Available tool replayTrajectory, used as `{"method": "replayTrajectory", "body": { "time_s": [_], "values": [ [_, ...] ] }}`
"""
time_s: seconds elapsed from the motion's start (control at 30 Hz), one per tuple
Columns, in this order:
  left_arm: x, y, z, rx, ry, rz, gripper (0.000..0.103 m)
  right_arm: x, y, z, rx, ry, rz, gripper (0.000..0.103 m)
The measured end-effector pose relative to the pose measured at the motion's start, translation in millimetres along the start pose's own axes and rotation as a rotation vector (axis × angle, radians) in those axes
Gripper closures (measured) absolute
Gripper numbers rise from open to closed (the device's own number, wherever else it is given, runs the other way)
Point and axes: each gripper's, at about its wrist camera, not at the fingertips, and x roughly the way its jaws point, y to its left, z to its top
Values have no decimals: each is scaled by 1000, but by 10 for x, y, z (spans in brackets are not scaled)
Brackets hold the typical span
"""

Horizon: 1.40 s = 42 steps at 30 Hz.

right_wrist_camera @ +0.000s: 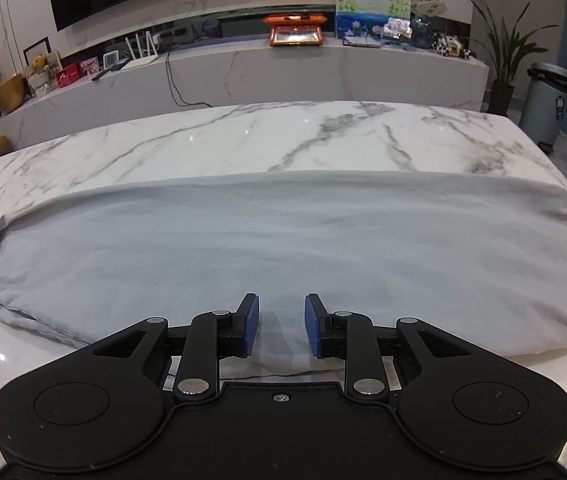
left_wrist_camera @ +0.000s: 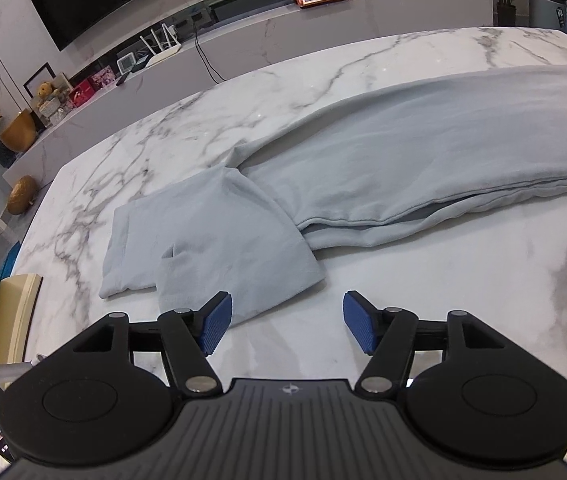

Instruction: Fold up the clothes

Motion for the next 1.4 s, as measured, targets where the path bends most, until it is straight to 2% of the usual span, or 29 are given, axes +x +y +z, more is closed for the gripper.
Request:
{"method": "replayTrajectory", "body": {
  "time_s": [0.33, 0.63, 0.73, 0.8, 0.87, 1.0, 1.13, 1.33, 1.4],
  "values": [
    [11, 32, -25, 1, -14, 27, 43, 24, 50, 9, -18, 5, 22, 79],
    [26, 34, -16, 4, -40, -6, 42, 17, 40, 14, -17, 5, 27, 79],
    [38, 127, -18, -59, -51, -80, 65, 24, 37, 19, -16, 7, 27, 79],
    [33, 199, -3, -98, -59, -111, 88, 30, 37, 22, -17, 10, 27, 79],
    [4, 258, 33, -113, -74, -117, 101, 37, 37, 24, -18, 12, 28, 79],
    [-115, 433, 168, -136, -113, -111, 101, 37, 36, 26, -16, 13, 27, 79],
    [-207, 771, 418, -172, -146, -48, 101, -54, -8, -22, -23, 16, 34, 79],
    [171, 1299, 747, -212, -39, 55, 100, -17, 4, 5, -22, 20, 36, 79],
    [387, 1446, 794, -214, 18, 118, 95, -5, 7, 7, -26, 23, 36, 79]
  ]
}}
